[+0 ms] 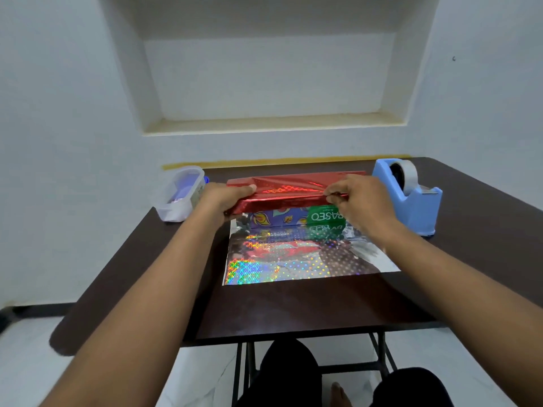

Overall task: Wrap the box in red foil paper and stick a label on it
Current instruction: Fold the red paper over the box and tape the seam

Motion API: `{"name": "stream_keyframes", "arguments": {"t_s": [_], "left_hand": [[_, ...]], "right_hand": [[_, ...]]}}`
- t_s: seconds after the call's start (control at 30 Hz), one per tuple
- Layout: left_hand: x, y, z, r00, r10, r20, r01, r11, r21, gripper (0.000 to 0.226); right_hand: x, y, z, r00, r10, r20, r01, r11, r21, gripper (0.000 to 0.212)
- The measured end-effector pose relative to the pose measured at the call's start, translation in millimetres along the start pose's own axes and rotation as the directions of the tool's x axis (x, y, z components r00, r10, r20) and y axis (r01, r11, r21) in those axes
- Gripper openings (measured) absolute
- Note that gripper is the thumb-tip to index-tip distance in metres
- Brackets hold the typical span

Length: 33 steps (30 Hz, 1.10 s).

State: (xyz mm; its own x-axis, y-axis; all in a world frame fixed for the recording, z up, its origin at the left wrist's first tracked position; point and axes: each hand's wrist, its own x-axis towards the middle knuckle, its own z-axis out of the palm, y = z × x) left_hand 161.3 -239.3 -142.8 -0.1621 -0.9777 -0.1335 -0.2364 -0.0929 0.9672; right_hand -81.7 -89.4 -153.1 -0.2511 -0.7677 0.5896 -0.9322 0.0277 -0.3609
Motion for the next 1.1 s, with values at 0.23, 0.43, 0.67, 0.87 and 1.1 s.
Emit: {"name": "stream_keyframes", "arguments": {"t_s": [0.23, 0.43, 0.67, 0.87, 1.1], "left_hand": [[5.3, -4.7, -2.6, 0.999, 0.014, -0.05, -0.019, 0.994, -0.111, 0.057], [3.9, -6.4, -0.8, 0.998, -0.051, -0.034, 0.04, 0.961, -0.273, 0.058], [-1.7, -8.7, -0.7, 0.995, -0.094, 0.026, 0.097, 0.925, -0.368, 0.037], [-17.6, -9.1, 8.1, 0.867, 0.353, -0.352, -0.277, 0.928, 0.248, 0.062], [-40.0, 21.5, 49.1, 0.541, 0.71, 0.452, -0.816, 0.314, 0.485, 0.018]], "right_hand": [[-1.2, 3.6, 3.0, 1.0, 0.026, -0.018, -0.025, 0.999, 0.042, 0.018], [-0.5, 4.7, 3.9, 0.999, 0.047, -0.001, -0.047, 0.997, 0.068, 0.017], [-0.3, 4.2, 2.7, 0.999, 0.041, 0.004, -0.041, 0.997, 0.063, 0.019], [-0.1, 5.5, 2.8, 0.999, 0.049, 0.0, -0.048, 0.995, 0.084, 0.018], [-2.5, 7.9, 6.4, 1.0, 0.009, -0.008, -0.008, 0.996, 0.089, 0.019]]}}
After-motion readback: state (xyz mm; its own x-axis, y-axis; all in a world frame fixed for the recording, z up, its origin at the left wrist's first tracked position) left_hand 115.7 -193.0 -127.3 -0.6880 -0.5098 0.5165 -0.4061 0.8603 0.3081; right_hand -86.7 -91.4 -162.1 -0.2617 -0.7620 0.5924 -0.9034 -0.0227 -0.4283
